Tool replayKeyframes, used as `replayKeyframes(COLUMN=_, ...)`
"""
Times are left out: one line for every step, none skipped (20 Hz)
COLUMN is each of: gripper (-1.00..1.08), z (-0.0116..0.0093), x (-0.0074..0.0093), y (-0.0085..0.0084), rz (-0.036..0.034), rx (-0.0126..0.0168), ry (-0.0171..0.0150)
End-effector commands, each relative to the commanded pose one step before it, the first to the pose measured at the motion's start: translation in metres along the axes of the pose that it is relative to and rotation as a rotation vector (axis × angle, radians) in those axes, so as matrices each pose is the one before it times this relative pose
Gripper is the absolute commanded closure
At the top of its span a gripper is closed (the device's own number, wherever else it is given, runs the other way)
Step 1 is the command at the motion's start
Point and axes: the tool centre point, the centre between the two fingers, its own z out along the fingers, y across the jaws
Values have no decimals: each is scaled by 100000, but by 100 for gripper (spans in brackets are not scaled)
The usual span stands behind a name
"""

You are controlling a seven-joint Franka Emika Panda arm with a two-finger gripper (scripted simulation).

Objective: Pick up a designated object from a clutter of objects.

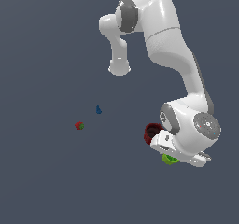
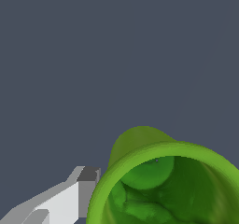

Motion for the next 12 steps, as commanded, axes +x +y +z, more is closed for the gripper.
replayKeyframes(gripper=108, z=-40, x=38, y=-10, rz=19, rx=32, ry=53)
replayKeyframes(gripper=108, z=0, x=0, y=0, rz=0, rx=0, ry=0)
replayKeyframes(gripper=108, z=0, x=0, y=0, rz=0, rx=0, ry=0)
replayKeyframes(gripper=108, z=0, x=0, y=0, rz=0, rx=0, ry=0)
replayKeyframes(gripper=108, z=0, x=0, y=0, rz=0, rx=0, ry=0)
replayKeyframes(gripper=108, z=0, x=0, y=0, rz=0, rx=0, ry=0)
replayKeyframes(gripper=108, z=0, x=0, y=0, rz=0, rx=0, ry=0)
replayKeyframes(gripper=108, z=0, x=0, y=0, rz=0, rx=0, ry=0)
replayKeyframes(gripper=108, z=61, x=-24, y=30, rz=12, rx=-61, ry=-90)
replayKeyframes(gripper=108, z=-12, x=-4, y=8, rz=0, rx=0, ry=0)
replayKeyframes(gripper=108, z=-36, x=-13, y=25, rz=0, rx=0, ry=0)
replayKeyframes(gripper=108, z=-60, x=-22, y=42, rz=0, rx=0, ry=0)
